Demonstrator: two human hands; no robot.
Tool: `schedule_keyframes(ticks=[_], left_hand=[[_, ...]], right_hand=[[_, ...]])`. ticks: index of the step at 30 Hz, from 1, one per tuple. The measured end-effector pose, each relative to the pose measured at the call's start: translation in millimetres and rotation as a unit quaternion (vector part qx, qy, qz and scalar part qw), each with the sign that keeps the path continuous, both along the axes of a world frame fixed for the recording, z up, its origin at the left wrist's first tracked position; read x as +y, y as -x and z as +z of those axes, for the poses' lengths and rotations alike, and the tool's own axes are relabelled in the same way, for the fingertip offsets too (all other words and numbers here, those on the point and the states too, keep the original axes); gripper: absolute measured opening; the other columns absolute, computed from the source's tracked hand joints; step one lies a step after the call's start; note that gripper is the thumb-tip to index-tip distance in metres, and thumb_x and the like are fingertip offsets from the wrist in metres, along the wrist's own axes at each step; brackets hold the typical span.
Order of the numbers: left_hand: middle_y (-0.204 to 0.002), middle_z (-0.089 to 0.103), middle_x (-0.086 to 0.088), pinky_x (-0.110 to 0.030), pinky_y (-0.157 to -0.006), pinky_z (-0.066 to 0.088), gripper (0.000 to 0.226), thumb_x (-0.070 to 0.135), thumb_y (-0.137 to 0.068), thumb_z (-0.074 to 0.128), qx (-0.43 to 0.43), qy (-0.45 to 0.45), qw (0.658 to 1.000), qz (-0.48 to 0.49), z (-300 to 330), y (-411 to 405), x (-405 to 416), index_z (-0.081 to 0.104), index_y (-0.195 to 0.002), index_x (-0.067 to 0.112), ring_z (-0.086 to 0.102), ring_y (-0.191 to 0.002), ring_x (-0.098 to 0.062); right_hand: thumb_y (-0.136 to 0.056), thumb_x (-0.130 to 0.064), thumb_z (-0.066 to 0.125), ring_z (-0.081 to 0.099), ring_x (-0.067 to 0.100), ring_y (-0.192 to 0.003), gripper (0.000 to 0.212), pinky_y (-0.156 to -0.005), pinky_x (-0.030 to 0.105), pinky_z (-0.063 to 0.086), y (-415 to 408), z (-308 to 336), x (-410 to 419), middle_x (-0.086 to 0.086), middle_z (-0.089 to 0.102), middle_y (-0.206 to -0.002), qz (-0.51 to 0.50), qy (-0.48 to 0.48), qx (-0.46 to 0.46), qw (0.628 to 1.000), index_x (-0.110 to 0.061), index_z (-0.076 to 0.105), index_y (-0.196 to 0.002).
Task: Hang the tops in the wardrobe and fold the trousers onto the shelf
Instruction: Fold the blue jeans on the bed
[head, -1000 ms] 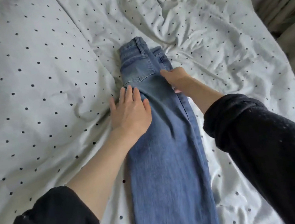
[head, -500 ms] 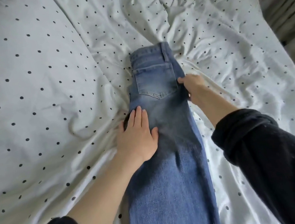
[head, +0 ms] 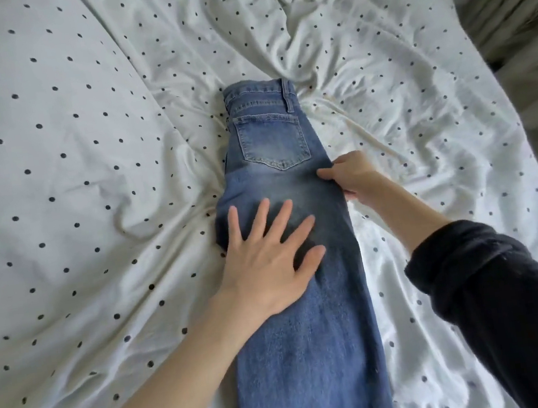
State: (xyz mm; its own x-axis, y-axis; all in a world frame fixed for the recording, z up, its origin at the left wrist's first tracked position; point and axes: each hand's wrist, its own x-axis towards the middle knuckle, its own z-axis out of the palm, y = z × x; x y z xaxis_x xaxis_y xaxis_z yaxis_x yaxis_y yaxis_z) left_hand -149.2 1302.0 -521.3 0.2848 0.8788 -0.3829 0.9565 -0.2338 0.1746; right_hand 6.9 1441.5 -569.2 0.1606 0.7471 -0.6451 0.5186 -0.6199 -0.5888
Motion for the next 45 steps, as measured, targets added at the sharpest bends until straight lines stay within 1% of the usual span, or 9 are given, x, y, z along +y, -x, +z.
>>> schedule_keyframes(ticks=[5,9,14,17,23,30,35,38,45], left_hand=[[-0.159,-0.009,0.0,-0.062,-0.106,-0.016,0.064,0.06,-0.09,-0.002,0.068,-0.013,0.996,-0.053,0,-9,-13,-0.002,-0.149,0.036,-0.012,-0.145,-0.026],[-0.16,-0.005,-0.002,-0.061,-0.108,-0.016,0.066,0.059,-0.087,-0.007,0.065,-0.033,0.995,-0.068,8,-10,-53,0.002,-0.149,0.038,-0.006,-0.146,-0.028],[-0.146,0.042,-0.013,-0.064,-0.106,0.011,0.054,0.047,-0.09,0.026,0.011,-0.117,0.992,-0.041,9,-11,-121,0.054,-0.132,0.029,0.038,-0.134,-0.037],[-0.144,0.044,-0.012,-0.065,-0.106,0.011,0.054,0.045,-0.09,0.029,0.01,-0.135,0.99,-0.043,8,-11,-166,0.053,-0.134,0.024,0.037,-0.135,-0.037],[-0.148,0.037,-0.016,-0.067,-0.104,0.012,0.059,0.045,-0.087,0.03,0.026,-0.117,0.992,-0.033,-5,-8,-259,0.048,-0.137,0.019,0.029,-0.137,-0.037],[-0.145,0.043,-0.014,-0.066,-0.1,0.023,0.059,0.044,-0.083,0.034,0.037,-0.085,0.995,-0.033,-20,-9,-376,0.054,-0.132,0.019,0.028,-0.136,-0.034],[-0.149,0.03,-0.024,-0.057,-0.096,0.039,0.075,0.022,-0.075,0.075,-0.061,-0.075,0.993,0.066,-30,-17,-468,0.04,-0.141,0.012,0.022,-0.138,-0.036],[-0.155,0.008,-0.022,-0.036,-0.112,0.021,0.073,0.008,-0.089,0.059,-0.172,-0.054,0.956,0.232,-27,-24,-520,0.018,-0.149,0.009,0.015,-0.143,-0.036],[-0.141,0.044,-0.015,-0.04,-0.104,0.038,0.056,0.011,-0.094,0.053,-0.357,0.087,0.777,0.511,-35,-5,-545,0.027,-0.143,0.006,0.047,-0.124,-0.029]], right_hand=[[-0.087,-0.023,0.061,0.053,0.022,-0.067,0.021,-0.064,0.032,0.045,-1,9,-37,0.008,0.058,-0.073,-0.008,-0.042,-0.002,0.999,-0.003,0.066,-0.091],[-0.087,-0.031,0.064,0.054,0.016,-0.061,0.04,-0.054,0.025,0.045,-17,44,-96,0.009,0.062,-0.084,-0.015,-0.05,0.053,0.997,-0.009,0.056,-0.12],[-0.088,-0.038,0.062,0.056,0.014,-0.066,0.039,-0.057,0.021,0.045,-20,71,-205,0.002,0.063,-0.081,0.01,-0.054,0.035,0.998,-0.007,0.061,-0.112],[-0.09,-0.035,0.06,0.057,0.019,-0.081,0.03,-0.072,0.029,0.045,-19,80,-271,0.002,0.062,-0.087,0.027,-0.064,0.002,0.998,-0.008,0.061,-0.102],[-0.091,-0.036,0.056,0.051,0.022,-0.076,0.036,-0.057,0.028,0.036,-29,64,-390,-0.003,0.049,-0.071,0.102,0.024,-0.088,0.991,-0.021,0.036,-0.066],[-0.089,-0.037,0.061,0.058,0.024,-0.086,0.025,-0.066,0.027,0.037,-57,36,-529,0.001,0.056,-0.087,0.08,0.074,-0.083,0.99,-0.017,0.047,-0.083],[-0.095,-0.031,0.053,0.056,0.021,-0.086,0.025,-0.069,0.027,0.039,-69,35,-594,0.004,0.059,-0.095,0.045,0.021,-0.076,0.996,-0.008,0.055,-0.106],[-0.099,-0.028,0.045,0.06,0.027,-0.093,0.029,-0.077,0.034,0.048,-71,38,-634,0.01,0.064,-0.102,-0.022,0.015,-0.042,0.999,-0.005,0.058,-0.111],[-0.095,-0.025,0.054,0.053,0.014,-0.072,0.018,-0.069,0.029,0.048,-81,21,-691,0.006,0.06,-0.087,-0.096,0.083,0.08,0.989,-0.009,0.061,-0.097]])
